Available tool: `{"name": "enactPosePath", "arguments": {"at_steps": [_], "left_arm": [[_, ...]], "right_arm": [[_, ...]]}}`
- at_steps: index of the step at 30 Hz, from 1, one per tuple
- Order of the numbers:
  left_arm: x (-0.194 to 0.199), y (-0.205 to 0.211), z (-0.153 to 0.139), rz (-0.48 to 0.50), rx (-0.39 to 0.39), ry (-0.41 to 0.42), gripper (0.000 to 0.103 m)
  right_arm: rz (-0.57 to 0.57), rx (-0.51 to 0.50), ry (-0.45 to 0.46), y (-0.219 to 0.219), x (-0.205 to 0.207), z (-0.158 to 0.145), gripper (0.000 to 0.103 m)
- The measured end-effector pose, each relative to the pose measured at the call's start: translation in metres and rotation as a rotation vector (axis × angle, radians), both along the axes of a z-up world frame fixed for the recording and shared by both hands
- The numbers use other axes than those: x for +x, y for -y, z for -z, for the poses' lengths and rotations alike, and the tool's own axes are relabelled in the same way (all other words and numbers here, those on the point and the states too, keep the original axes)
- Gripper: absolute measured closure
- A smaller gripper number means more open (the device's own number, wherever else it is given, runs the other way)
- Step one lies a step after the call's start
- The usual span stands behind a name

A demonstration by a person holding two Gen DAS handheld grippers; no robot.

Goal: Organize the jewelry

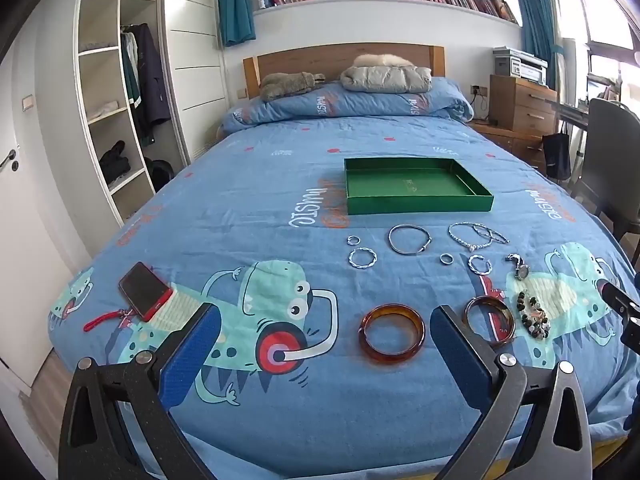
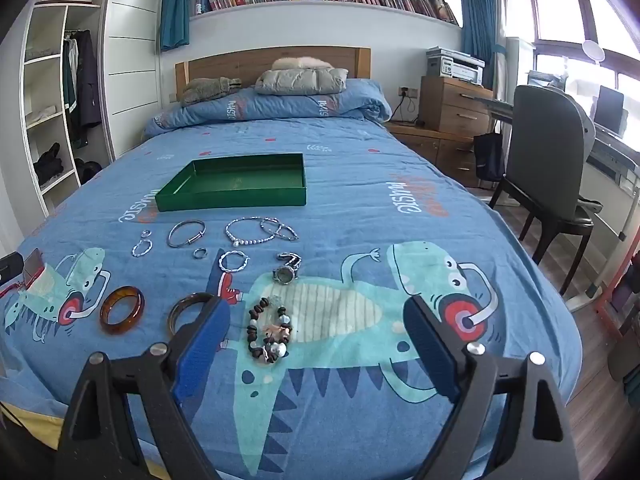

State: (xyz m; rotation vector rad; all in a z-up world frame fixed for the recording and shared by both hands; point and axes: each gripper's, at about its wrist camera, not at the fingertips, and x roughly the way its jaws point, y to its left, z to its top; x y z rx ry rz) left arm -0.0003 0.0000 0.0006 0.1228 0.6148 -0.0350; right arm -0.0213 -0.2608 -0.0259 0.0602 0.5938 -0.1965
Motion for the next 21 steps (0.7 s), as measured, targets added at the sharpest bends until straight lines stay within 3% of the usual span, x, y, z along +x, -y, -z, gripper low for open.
{"name": "enactPosePath", "arguments": {"at_steps": [21], "left_arm": [[0.006,0.000,0.015,-0.006,-0.016,-0.025,0.000]], "right_arm": [[-0.004,0.007,-0.002,0.001,0.000,0.004,0.014]]}}
